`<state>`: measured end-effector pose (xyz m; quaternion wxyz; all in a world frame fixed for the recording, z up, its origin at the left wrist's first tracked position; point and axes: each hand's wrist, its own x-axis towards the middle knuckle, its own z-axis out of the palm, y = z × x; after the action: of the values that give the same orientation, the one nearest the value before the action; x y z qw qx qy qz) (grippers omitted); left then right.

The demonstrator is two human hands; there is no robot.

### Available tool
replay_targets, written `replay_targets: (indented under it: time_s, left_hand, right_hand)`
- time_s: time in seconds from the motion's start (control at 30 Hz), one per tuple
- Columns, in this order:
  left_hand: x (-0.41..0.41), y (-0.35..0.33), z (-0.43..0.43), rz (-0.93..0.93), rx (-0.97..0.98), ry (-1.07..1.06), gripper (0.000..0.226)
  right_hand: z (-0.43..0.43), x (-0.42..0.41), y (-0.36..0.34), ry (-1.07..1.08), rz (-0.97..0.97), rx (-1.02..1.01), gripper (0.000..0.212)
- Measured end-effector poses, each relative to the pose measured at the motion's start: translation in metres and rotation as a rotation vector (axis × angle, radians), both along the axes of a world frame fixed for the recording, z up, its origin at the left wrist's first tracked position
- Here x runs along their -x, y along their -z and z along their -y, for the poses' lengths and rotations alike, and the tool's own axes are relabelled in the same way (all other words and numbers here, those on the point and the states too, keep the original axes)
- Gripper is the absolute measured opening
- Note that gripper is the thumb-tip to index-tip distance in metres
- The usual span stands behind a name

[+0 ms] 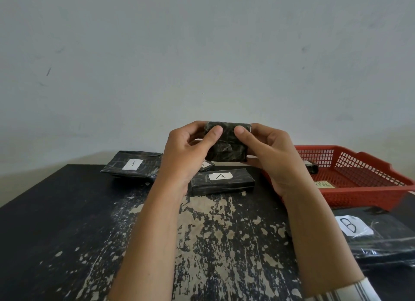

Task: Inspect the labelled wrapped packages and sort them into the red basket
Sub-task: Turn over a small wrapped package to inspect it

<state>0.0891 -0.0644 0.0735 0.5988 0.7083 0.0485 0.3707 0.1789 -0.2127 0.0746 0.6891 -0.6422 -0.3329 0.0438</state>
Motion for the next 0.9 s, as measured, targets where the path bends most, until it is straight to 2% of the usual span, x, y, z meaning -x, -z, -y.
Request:
replay_targets:
  time_s: [0.1, 0.2, 0.27, 0.37, 0.43, 0.57, 0.73, 0.83, 0.9]
  left_hand:
    - [0.001, -0.001, 0.001, -0.022, -0.010, 0.017, 0.021]
    - [0.000, -0.003, 0.003, -0.144, -0.028, 0.052, 0.050]
    - [0.002, -0.005, 0.004, -0.210, -0.002, 0.070, 0.058]
    - [0.003, -0.006, 0.003, -0.212, 0.055, 0.082, 0.066]
    - [0.003, -0.005, 0.002, -0.182, 0.085, 0.080, 0.062]
    - [0.000, -0.004, -0.002, -0.109, 0.156, 0.077, 0.038]
    - [-0.003, -0.004, -0.002, -0.063, 0.188, 0.054, 0.030]
    - [-0.002, -0.004, -0.001, -0.048, 0.169, 0.060, 0.027]
    - [-0.002, -0.003, -0.001, -0.039, 0.146, 0.076, 0.026]
  right_hand:
    - [0.002, -0.001, -0.001, 0.008, 0.042, -0.011, 0.043]
    - [0.004, -0.002, -0.001, 0.002, 0.104, -0.053, 0.033]
    - [0.004, -0.002, -0.002, 0.001, 0.143, -0.063, 0.030]
    - [0.003, -0.001, -0.002, -0.011, 0.183, -0.049, 0.027]
    - [0.004, 0.000, -0.003, -0.030, 0.188, -0.046, 0.029]
    - [0.003, 0.001, -0.002, -0.068, 0.135, -0.015, 0.042]
    - [-0.003, 0.005, -0.001, -0.067, 0.016, 0.003, 0.063]
    - [-0.005, 0.006, -0.001, -0.067, -0.021, -0.004, 0.065]
    - [-0.006, 0.006, -0.001, -0.059, -0.034, -0.011, 0.058]
